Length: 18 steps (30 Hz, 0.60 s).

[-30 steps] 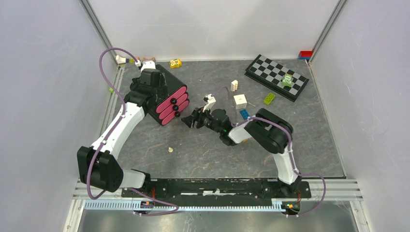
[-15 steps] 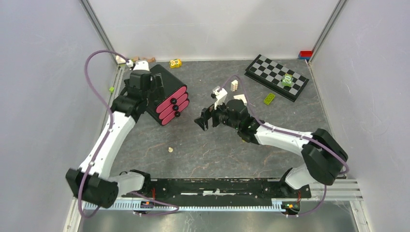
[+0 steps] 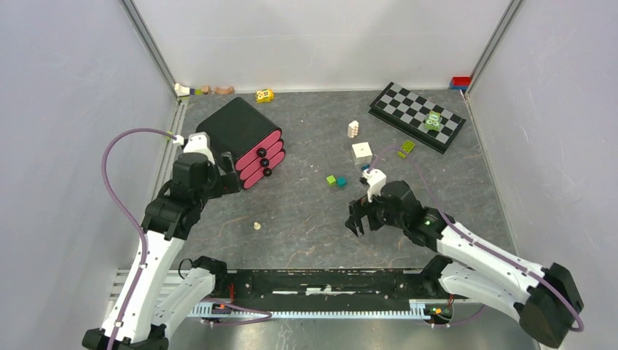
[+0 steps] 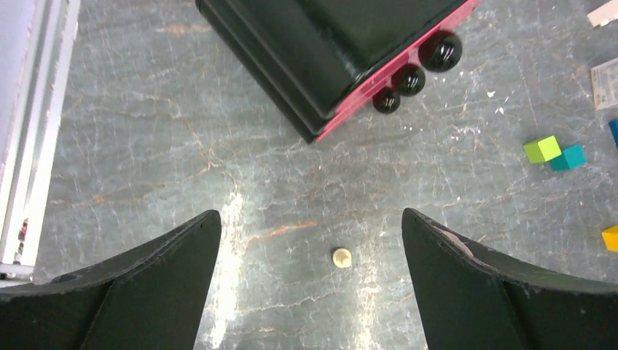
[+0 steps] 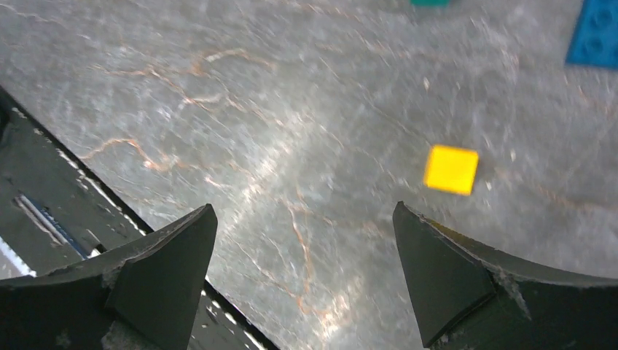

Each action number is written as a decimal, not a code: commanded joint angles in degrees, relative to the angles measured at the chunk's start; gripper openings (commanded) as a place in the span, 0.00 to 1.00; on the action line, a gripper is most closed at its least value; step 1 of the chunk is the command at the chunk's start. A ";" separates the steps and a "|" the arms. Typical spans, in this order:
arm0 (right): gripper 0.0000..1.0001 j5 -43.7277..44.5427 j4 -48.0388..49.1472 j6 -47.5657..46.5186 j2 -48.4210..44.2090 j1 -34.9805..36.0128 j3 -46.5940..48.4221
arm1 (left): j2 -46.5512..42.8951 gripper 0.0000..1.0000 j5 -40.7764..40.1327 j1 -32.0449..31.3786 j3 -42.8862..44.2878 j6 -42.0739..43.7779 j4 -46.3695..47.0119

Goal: Organize the makeup
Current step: Reset both arms

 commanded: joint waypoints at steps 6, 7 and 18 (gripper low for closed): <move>0.98 6.74 -7.47 7.41 -11.45 -4.71 -7.40 | -3.65 1.00 0.86 0.02 -2.86 -3.86 -1.61; 0.98 7.73 -7.93 7.61 -11.95 -5.29 -7.12 | -4.21 1.00 0.78 0.02 -3.56 -3.97 -0.90; 0.98 13.59 -12.31 1.14 -4.45 -14.72 12.02 | -6.78 1.00 1.59 0.02 -4.26 -3.39 0.38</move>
